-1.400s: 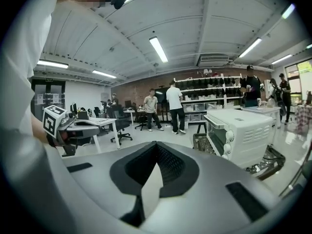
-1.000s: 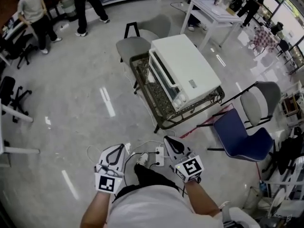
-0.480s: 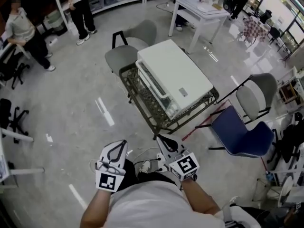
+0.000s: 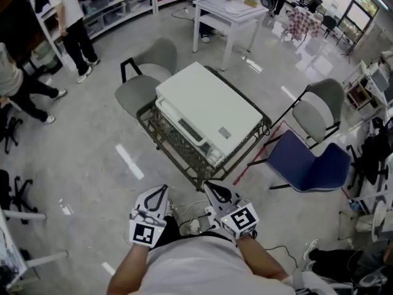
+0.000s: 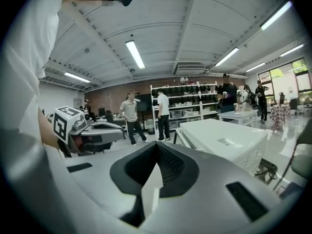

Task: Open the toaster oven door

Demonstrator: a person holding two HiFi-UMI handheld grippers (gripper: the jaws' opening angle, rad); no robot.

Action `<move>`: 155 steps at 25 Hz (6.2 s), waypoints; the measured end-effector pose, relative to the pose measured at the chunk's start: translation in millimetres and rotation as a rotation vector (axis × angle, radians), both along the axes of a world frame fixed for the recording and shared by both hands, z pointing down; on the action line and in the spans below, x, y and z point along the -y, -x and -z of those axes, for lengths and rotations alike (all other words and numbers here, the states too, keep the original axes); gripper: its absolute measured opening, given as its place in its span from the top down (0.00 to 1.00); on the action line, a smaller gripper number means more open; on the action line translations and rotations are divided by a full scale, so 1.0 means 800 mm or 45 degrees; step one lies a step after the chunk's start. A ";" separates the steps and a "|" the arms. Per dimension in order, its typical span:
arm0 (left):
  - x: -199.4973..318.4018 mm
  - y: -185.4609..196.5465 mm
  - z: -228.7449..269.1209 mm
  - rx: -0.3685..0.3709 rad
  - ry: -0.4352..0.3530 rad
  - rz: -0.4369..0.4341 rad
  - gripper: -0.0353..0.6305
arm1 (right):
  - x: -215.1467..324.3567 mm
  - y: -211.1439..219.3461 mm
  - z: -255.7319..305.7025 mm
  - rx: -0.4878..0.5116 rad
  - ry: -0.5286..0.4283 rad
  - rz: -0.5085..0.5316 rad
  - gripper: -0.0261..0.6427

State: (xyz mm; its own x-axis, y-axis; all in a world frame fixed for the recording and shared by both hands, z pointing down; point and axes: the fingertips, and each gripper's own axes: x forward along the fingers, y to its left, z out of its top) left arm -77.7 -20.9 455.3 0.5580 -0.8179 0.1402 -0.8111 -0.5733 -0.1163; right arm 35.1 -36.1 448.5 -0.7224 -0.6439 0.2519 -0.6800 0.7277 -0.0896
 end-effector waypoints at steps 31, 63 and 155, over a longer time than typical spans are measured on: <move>0.213 -0.076 -0.090 0.479 0.053 -0.510 0.75 | 0.077 -0.022 -0.001 0.045 -0.021 -0.262 0.93; 0.271 -0.114 -0.176 1.200 0.102 -0.917 0.51 | 0.073 -0.045 -0.014 0.031 0.024 -0.332 0.93; 0.106 0.036 -0.344 0.507 0.697 -0.588 0.42 | 0.083 0.016 -0.052 -0.111 0.187 -0.127 0.93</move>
State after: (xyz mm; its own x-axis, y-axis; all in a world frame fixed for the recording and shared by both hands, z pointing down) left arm -106.2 -105.6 730.8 0.6457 -0.2759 0.7120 -0.4363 -0.8986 0.0474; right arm 22.5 -102.5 490.4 -0.6283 -0.6629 0.4072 -0.7579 0.6398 -0.1278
